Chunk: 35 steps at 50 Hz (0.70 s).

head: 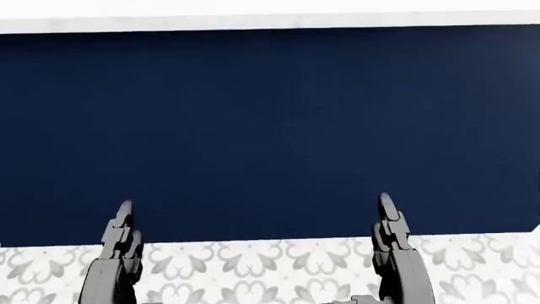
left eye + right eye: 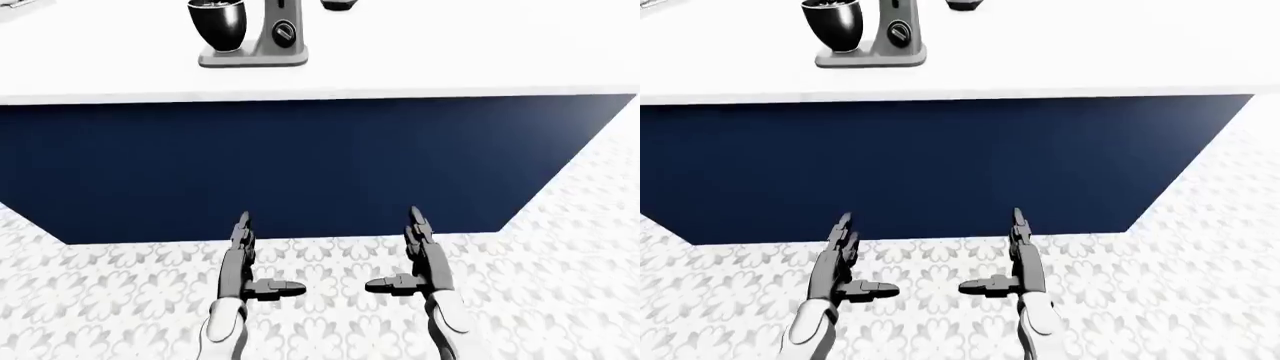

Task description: Open the stand mixer head.

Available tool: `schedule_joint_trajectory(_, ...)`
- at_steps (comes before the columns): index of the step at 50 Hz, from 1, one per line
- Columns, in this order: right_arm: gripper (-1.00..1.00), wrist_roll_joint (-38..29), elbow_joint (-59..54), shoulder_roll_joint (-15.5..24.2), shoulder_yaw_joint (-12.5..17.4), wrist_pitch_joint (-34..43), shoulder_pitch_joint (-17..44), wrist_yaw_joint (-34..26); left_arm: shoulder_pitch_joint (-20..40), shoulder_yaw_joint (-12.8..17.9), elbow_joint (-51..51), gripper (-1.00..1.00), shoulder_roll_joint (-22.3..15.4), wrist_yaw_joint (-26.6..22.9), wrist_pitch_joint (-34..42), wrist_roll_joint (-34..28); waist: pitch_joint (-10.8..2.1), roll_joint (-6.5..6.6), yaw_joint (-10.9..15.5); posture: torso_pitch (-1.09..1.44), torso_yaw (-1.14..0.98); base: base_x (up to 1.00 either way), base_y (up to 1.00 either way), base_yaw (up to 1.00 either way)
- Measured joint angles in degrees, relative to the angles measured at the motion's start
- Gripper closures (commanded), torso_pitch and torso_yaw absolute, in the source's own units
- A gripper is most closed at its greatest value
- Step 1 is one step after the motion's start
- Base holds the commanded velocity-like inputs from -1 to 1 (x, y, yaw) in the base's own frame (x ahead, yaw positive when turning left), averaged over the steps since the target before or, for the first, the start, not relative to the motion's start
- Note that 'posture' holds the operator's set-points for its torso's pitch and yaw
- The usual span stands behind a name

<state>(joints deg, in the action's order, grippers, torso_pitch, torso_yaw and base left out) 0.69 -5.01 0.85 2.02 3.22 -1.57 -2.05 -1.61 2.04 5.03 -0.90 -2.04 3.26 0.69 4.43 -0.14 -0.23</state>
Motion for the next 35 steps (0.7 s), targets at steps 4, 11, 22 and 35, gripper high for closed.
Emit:
schedule_joint_trajectory(4, -1.0, -0.01, 4.46, 0.12, -0.07, -2.06, 0.94, -0.49, 1.62, 0.28, -3.73, -1.0, -0.21, -0.08, -2.07, 0.22, -2.9, -0.44, 0.34, 0.0, 0.0, 0.0, 0.0, 0.0)
schedule_joint_trajectory(11, -1.0, -0.27, 2.71, 0.07, -0.34, -1.49, -0.24, -0.89, 0.5, 0.08, -1.85, -1.0, -0.06, -0.2, -1.14, 0.22, -3.08, -0.3, 0.42, 0.0, 0.0, 0.0, 0.0, 0.0)
schedule_joint_trajectory(22, -1.0, 0.75, 5.55, -0.25, -0.26, -2.23, -0.25, -1.47, 0.7, 0.33, -4.03, -1.0, 0.17, -0.11, -2.15, 0.83, -4.03, -0.23, 0.42, 0.0, 0.0, 0.0, 0.0, 0.0)
schedule_joint_trajectory(35, -1.0, 7.23, 20.34, -1.03, -2.56, -18.17, -2.64, -6.26, -2.72, -0.91, -24.39, -1.0, 1.02, -1.62, -13.55, 7.27, -4.37, -0.07, 0.25, 0.0, 0.0, 0.0, 0.0, 0.0)
